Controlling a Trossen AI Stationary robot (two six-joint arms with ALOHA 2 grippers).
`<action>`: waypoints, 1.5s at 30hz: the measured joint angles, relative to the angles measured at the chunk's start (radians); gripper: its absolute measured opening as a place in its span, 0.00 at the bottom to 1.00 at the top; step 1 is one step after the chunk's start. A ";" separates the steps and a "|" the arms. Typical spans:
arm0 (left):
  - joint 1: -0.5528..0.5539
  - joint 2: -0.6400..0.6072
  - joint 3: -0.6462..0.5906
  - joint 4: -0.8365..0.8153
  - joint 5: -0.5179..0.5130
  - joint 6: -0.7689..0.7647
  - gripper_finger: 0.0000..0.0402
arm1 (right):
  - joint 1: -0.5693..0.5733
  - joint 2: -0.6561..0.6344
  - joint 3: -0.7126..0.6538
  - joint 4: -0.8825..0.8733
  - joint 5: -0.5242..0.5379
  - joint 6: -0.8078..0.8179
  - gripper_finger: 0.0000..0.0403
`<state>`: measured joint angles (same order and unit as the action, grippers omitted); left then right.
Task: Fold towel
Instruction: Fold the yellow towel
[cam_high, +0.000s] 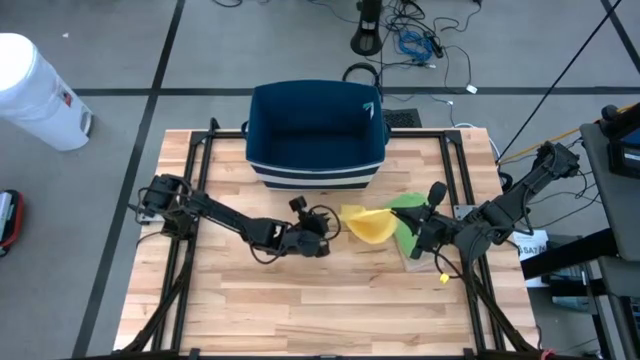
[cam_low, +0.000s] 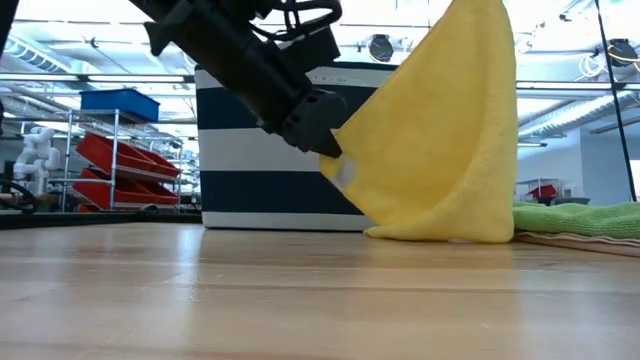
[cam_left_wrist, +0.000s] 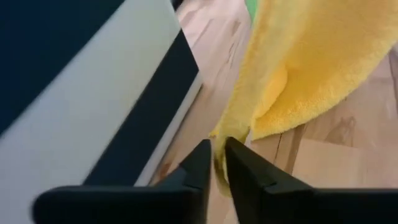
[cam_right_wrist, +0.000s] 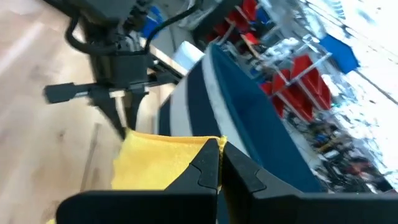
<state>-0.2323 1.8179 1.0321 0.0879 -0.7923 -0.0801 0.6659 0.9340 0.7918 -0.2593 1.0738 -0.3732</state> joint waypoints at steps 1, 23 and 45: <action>-0.007 0.000 0.000 0.001 -0.020 0.024 0.11 | 0.000 0.000 0.000 -0.006 -0.028 0.010 0.00; -0.430 -0.416 0.000 0.295 -0.182 0.673 0.00 | 0.154 -0.112 0.000 0.216 -0.731 -0.087 0.00; -0.226 -0.283 0.000 -0.189 -0.119 0.176 0.00 | 0.013 0.058 -0.052 -0.065 -0.522 0.239 0.00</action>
<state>-0.4578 1.5344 1.0321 -0.1010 -0.9118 0.0956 0.6793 0.9924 0.7401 -0.3248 0.5516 -0.1338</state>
